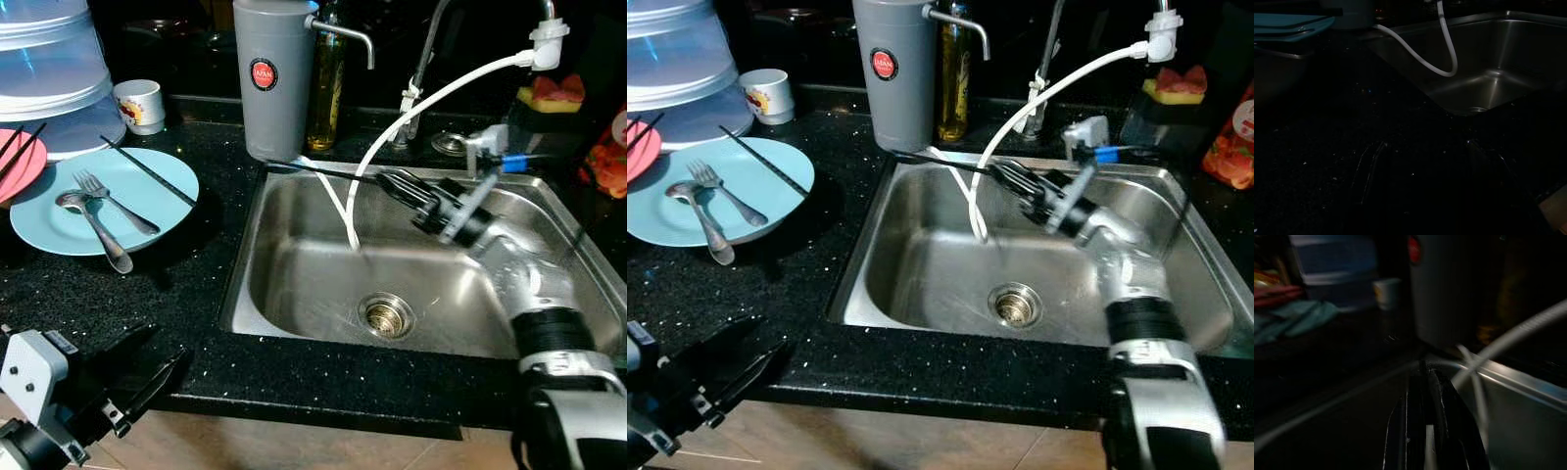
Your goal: Kitchen organization
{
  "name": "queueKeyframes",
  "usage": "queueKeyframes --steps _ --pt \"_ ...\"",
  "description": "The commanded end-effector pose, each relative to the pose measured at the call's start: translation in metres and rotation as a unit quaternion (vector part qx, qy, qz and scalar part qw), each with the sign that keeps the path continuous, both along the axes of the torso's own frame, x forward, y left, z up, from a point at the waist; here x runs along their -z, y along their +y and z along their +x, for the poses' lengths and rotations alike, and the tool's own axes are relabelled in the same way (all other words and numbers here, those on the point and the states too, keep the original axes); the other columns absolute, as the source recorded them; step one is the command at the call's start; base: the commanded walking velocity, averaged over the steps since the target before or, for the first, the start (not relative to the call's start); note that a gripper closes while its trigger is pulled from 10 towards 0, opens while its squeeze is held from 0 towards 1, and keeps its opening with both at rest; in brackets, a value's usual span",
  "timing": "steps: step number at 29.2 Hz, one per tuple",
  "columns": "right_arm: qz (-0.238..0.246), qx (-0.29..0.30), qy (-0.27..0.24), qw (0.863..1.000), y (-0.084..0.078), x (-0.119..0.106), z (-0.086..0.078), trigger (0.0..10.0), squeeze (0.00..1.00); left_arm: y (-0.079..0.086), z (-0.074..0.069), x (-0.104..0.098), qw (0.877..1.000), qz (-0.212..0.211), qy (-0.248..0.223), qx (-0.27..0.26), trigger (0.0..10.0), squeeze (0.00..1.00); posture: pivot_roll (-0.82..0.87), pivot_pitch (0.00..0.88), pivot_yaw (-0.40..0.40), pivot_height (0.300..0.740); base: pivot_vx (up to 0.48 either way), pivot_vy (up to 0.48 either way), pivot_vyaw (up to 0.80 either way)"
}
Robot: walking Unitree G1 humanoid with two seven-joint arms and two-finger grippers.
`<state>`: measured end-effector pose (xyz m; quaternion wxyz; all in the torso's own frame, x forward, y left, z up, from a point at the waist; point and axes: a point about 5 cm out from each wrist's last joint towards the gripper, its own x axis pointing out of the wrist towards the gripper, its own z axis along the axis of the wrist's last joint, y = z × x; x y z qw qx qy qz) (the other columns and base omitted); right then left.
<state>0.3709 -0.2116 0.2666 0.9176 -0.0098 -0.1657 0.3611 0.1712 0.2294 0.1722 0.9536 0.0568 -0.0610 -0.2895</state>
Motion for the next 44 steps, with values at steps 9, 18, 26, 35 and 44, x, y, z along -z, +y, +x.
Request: queueKeyframes --steps 9,18,26,35,44 --pt "-0.091 0.041 0.009 0.995 -0.040 0.003 -0.009 10.0 0.00 -0.006 0.007 0.012 1.000 -0.012 0.024 0.011 10.0 0.00 0.07 0.087 -0.008 0.740 0.000 0.000 0.00" --pt "-0.206 -0.007 0.051 0.977 -0.039 0.024 -0.015 10.0 0.00 -0.010 0.013 0.013 0.999 -0.017 0.024 0.015 10.0 0.00 0.06 0.095 -0.007 0.740 0.000 0.000 0.00" --pt "-0.259 -0.062 0.077 0.961 -0.022 0.044 -0.017 10.0 0.00 -0.023 0.029 -0.004 0.999 -0.032 0.014 0.019 10.0 0.00 0.07 0.098 -0.012 0.740 0.000 0.000 0.00" --pt "-0.264 -0.085 0.073 0.958 0.007 0.056 -0.014 10.0 0.00 -0.043 0.061 -0.032 1.000 -0.001 -0.008 0.021 10.0 0.00 0.07 0.097 -0.009 0.740 0.000 0.000 0.00" --pt "-0.265 -0.091 0.063 0.958 0.017 0.055 -0.014 10.0 0.00 -0.050 0.077 -0.069 0.997 -0.008 -0.071 0.019 10.0 0.00 0.07 0.102 -0.007 0.740 0.000 0.000 0.00"
